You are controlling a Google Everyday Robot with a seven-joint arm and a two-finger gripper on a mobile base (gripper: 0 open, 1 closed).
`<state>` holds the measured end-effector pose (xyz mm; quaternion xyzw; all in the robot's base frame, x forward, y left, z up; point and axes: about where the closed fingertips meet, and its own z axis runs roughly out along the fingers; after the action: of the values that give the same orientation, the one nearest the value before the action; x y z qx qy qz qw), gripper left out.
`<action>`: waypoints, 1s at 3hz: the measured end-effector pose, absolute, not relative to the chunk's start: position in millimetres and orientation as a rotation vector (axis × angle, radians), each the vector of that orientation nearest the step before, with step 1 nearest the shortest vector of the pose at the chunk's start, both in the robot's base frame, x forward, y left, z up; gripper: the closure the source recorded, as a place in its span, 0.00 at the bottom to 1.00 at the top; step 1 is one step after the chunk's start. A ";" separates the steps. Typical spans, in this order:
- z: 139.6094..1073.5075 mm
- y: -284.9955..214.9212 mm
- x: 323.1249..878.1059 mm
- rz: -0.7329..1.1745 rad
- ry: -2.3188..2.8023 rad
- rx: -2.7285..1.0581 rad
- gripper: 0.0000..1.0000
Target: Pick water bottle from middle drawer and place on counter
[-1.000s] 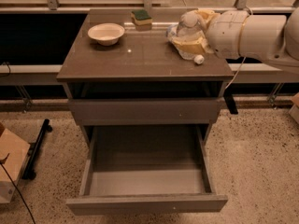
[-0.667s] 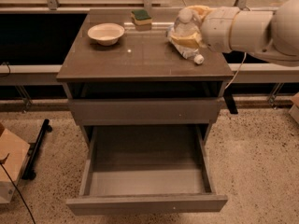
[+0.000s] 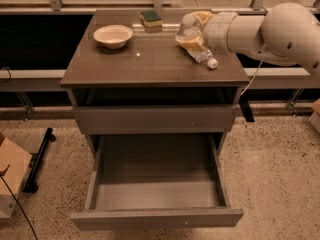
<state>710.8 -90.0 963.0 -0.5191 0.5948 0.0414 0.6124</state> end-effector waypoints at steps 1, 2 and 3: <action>944.5 -79.9 732.5 0.109 1.395 -1.192 1.00; 933.2 -66.8 748.3 0.127 1.402 -1.193 1.00; 929.3 -48.9 761.5 0.145 1.390 -1.203 1.00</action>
Offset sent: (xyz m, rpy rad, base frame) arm 0.0565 0.0324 -0.0415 0.0168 0.0521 0.0007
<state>761.5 -48.9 929.3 -0.5198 0.6005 0.0627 0.6044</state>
